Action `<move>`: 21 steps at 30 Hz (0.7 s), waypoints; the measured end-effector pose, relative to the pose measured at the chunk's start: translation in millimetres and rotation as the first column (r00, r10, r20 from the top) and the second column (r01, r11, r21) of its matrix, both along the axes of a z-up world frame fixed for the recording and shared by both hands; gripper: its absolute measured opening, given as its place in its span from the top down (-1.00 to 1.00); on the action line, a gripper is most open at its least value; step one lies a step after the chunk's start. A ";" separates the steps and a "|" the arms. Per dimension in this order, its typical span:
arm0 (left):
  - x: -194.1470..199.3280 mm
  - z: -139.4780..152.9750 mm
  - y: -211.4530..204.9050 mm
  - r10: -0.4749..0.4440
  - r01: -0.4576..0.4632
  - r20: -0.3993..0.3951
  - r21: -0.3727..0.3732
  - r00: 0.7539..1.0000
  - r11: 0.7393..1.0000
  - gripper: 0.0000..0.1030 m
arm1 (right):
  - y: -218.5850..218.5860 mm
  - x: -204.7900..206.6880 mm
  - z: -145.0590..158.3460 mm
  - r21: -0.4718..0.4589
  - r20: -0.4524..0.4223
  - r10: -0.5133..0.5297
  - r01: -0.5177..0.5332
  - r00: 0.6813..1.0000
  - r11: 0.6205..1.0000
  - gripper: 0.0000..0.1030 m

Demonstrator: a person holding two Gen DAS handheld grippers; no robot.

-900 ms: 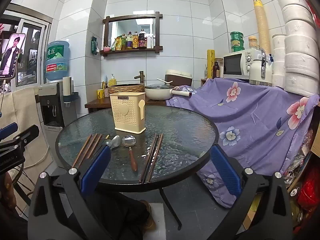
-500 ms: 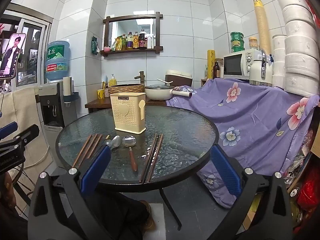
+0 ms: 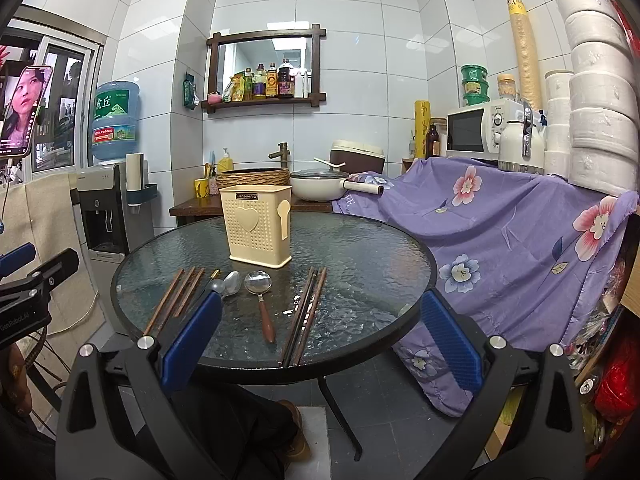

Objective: Organize utensils

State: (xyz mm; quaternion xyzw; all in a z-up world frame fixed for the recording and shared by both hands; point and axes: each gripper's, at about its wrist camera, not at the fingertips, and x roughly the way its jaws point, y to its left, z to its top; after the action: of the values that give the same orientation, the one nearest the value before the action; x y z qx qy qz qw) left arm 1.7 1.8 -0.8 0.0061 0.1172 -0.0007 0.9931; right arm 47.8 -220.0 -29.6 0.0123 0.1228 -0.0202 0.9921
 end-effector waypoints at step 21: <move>-1.5 0.9 -1.8 0.000 0.000 0.001 0.002 1.000 1.000 -0.89 | -0.3 0.2 0.1 -0.001 -0.001 0.000 0.000 1.000 1.000 -0.91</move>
State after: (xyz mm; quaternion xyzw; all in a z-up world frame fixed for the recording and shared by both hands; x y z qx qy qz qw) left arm 0.2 0.0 0.1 0.0072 0.1169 -0.0006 0.9931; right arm 48.0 -220.3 -29.5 0.0120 0.1235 -0.0200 0.9921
